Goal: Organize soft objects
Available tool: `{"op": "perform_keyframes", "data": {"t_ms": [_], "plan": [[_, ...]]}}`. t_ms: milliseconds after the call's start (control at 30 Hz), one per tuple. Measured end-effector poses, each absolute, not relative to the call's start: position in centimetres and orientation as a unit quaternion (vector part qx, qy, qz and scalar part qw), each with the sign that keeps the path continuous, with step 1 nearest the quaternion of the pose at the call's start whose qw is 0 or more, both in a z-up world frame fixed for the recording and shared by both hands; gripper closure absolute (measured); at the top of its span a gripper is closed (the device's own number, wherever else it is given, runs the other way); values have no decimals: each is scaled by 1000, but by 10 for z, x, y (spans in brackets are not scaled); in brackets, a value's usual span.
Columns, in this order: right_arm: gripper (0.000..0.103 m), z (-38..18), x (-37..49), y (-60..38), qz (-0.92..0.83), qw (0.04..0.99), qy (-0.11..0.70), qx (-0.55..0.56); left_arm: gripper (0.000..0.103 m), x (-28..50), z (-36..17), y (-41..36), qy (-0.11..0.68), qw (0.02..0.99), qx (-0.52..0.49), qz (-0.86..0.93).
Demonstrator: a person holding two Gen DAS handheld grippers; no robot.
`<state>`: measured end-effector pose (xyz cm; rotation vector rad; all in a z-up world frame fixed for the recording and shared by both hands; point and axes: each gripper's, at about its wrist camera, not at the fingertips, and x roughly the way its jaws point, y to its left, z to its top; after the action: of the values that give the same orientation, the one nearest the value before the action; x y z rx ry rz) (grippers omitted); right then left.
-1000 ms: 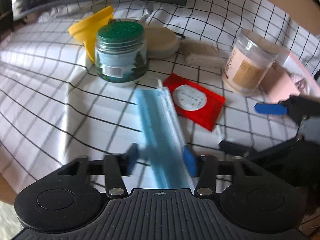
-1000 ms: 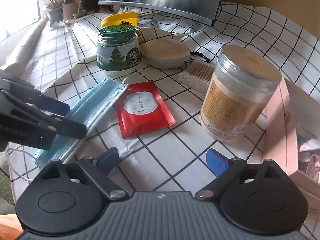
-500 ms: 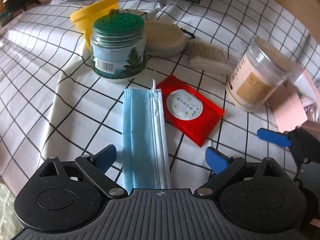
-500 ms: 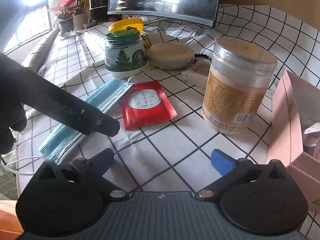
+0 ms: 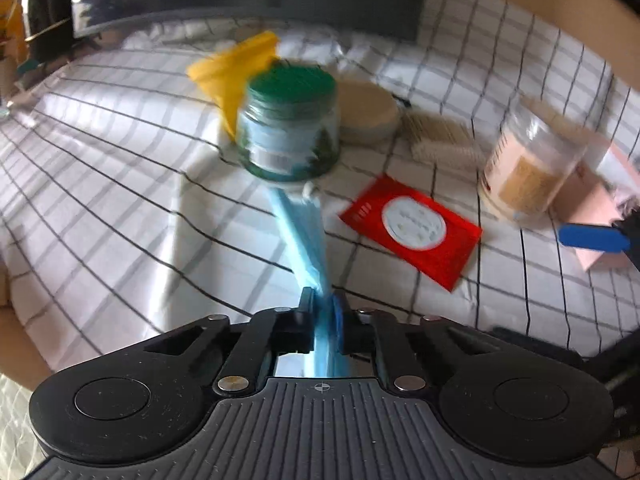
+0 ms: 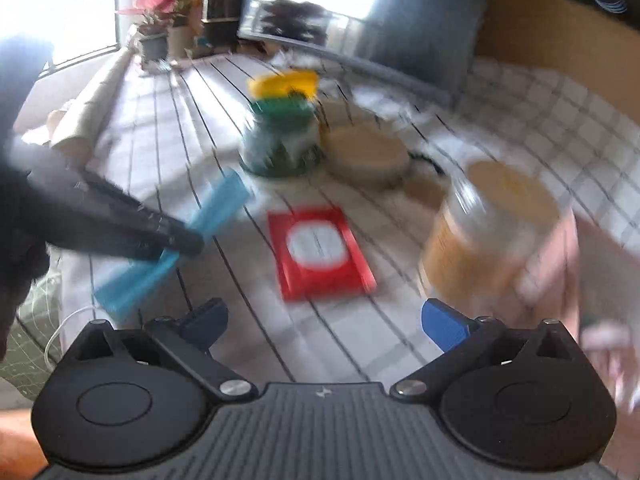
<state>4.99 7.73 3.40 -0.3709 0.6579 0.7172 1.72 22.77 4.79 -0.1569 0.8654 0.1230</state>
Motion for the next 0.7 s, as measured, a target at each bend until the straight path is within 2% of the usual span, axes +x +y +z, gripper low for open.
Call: {"op": "perform_keyframes", "data": {"t_ms": [233, 267, 333, 700], "plan": [[1, 23, 106, 141, 336, 855, 358, -169, 94, -2, 67, 262, 396, 912, -104, 29], [5, 20, 113, 145, 330, 852, 370, -168, 94, -5, 66, 265, 395, 911, -111, 22], [5, 13, 124, 151, 332, 840, 395, -170, 94, -9, 64, 271, 393, 912, -121, 15], [5, 9, 115, 151, 320, 836, 408, -180, 94, -2, 49, 288, 418, 890, -179, 32]]}}
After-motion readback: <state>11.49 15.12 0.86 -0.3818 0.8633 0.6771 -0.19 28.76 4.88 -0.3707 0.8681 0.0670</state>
